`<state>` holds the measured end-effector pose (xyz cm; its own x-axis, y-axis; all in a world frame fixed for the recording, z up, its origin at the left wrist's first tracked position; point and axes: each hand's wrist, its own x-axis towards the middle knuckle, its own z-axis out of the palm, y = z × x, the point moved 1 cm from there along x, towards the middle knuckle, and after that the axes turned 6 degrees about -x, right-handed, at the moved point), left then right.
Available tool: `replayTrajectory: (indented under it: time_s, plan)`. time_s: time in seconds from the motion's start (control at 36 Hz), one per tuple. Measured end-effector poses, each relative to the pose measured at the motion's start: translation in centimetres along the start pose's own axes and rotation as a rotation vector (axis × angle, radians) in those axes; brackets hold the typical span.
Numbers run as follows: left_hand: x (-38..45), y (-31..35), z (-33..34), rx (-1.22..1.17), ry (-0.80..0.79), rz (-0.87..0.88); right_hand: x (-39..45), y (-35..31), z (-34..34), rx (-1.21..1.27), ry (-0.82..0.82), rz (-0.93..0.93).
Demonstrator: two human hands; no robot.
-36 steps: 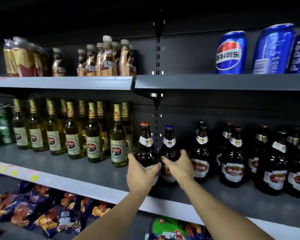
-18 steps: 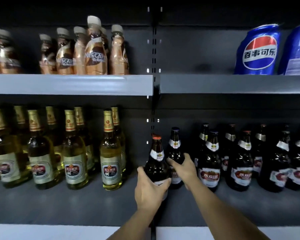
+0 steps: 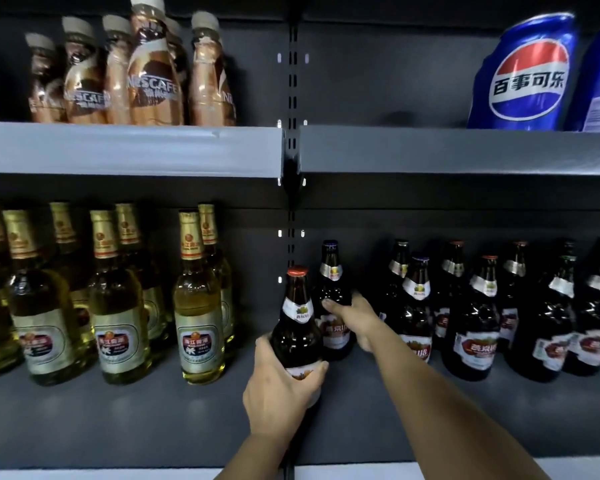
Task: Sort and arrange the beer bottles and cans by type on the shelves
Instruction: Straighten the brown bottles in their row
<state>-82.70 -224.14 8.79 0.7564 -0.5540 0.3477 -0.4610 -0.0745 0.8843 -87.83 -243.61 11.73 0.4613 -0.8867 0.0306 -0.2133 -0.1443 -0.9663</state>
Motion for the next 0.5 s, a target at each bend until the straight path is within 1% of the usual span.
replayTrajectory:
  time_s: [0.11,0.28,0.33,0.42,0.5]
  plan:
    - [0.0,0.1,0.0,-0.001,-0.007,0.004,0.4,0.5,0.6,0.109,0.059,-0.004]
    - [0.2,-0.5,0.1,0.002,0.002,0.011,0.7,0.1,0.6,0.099,0.019,-0.021]
    - [0.2,-0.5,0.2,0.01,0.006,0.031,0.2,-0.1,0.8,0.045,0.059,-0.042]
    - [0.2,-0.4,0.1,0.005,0.004,0.044,-1.3,0.3,1.4,-0.153,0.234,-0.094]
    - [0.4,-0.3,0.1,-0.026,-0.011,0.041,-4.6,1.6,2.0,-0.335,0.34,-0.103]
